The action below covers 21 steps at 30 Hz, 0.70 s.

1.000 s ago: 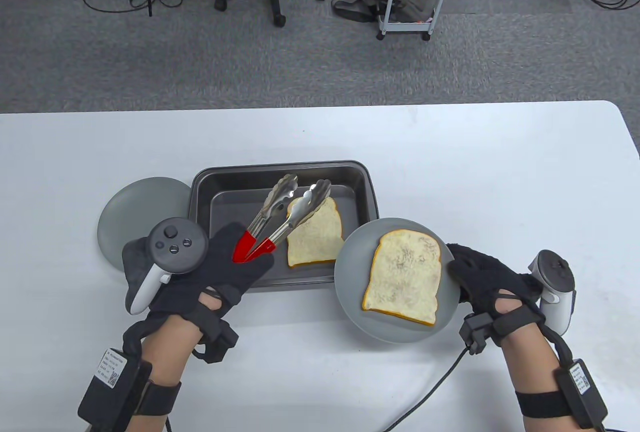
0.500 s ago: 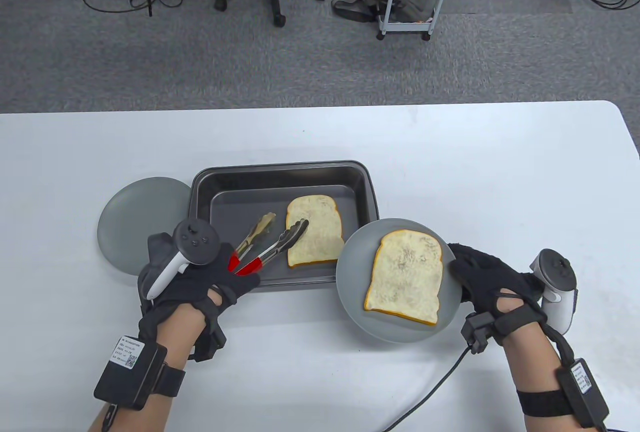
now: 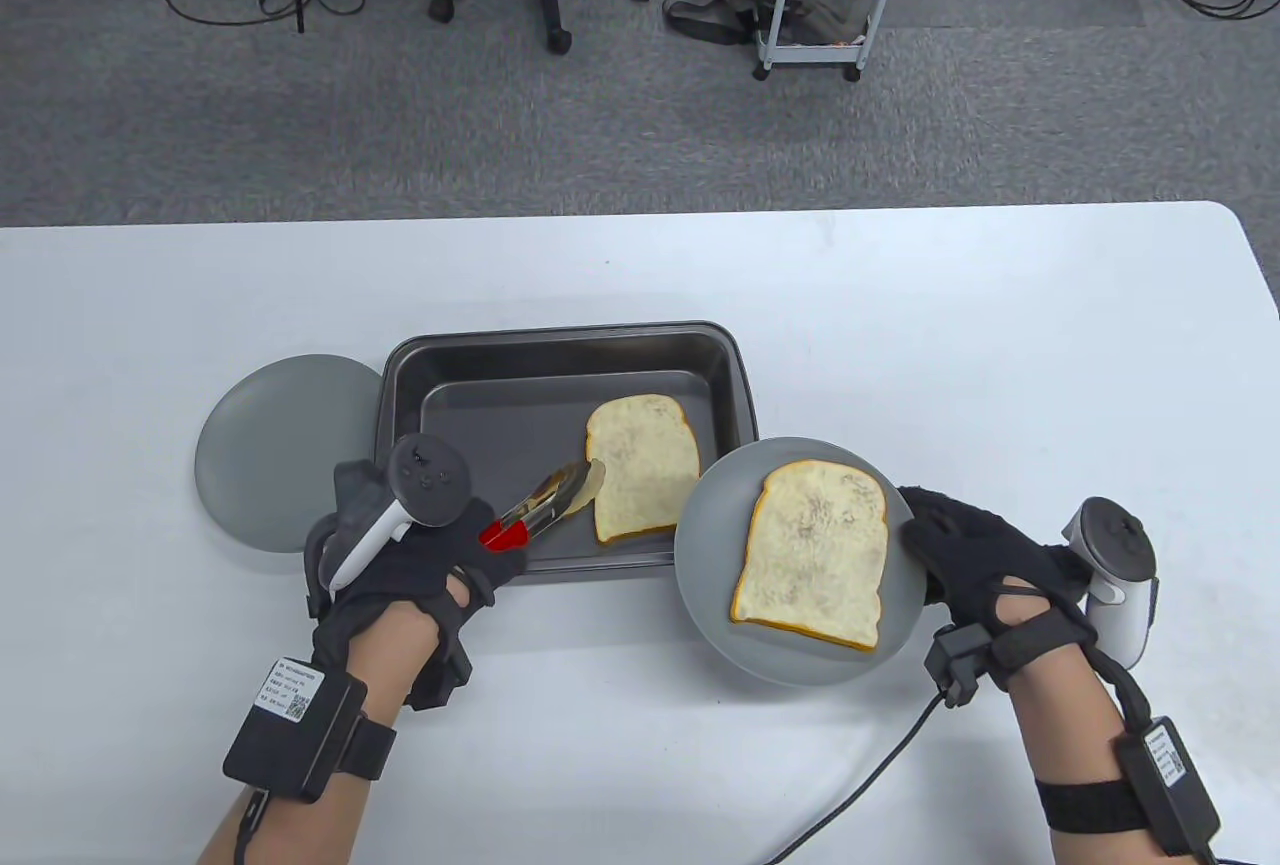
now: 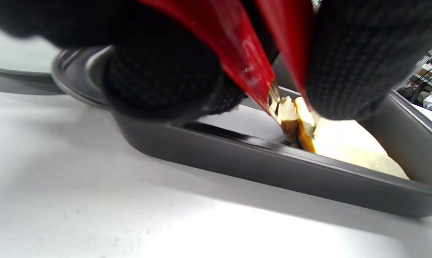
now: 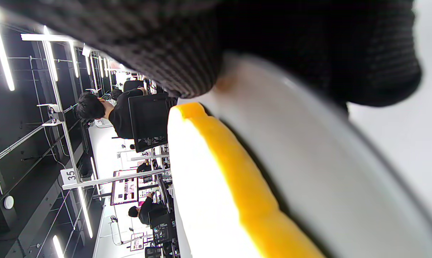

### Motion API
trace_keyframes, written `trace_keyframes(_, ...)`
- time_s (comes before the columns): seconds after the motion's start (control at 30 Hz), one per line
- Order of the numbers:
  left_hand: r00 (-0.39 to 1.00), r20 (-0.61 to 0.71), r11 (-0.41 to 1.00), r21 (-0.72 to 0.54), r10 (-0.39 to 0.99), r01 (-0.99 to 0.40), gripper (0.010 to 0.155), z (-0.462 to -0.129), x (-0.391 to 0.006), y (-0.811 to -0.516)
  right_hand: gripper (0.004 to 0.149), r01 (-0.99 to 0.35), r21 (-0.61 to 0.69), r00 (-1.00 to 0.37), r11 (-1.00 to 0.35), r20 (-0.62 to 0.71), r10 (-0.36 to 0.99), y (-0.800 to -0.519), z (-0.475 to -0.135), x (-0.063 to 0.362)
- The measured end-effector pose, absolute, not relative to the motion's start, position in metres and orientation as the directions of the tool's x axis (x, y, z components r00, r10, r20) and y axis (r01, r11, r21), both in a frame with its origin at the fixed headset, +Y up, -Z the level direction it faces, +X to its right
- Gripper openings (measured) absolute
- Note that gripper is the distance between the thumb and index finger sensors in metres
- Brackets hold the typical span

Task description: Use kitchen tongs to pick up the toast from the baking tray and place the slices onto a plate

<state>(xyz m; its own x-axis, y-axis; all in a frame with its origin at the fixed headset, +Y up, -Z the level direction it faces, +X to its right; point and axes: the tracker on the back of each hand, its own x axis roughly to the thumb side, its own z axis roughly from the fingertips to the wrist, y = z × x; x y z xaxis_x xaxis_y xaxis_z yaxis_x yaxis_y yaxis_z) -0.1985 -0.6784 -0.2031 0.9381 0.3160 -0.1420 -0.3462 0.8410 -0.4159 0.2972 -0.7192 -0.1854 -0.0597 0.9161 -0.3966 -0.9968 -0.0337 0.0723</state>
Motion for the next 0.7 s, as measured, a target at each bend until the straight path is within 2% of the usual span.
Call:
trace_keyframes(0.33, 0.937, -0.116, 0.859, -0.377, 0.329, -0.348, 0.066, -0.202, -0.198, -0.677, 0.049, -0.997, 0.068, -0.061, -0.037, -0.393, 0.917, -0.719, -0.186, 0.298)
trace_keyframes(0.5, 0.917, -0.119, 0.850, -0.345, 0.381, -0.399, 0.066, -0.198, -0.203, -0.673, 0.049, -0.997, 0.072, -0.059, -0.033, -0.394, 0.917, -0.719, -0.186, 0.299)
trace_keyframes(0.7, 0.873, -0.116, 0.827, -0.283, 0.474, -0.486, 0.066, -0.194, -0.212, -0.654, 0.049, -0.996, 0.079, -0.067, -0.038, -0.403, 0.913, -0.721, -0.187, 0.299)
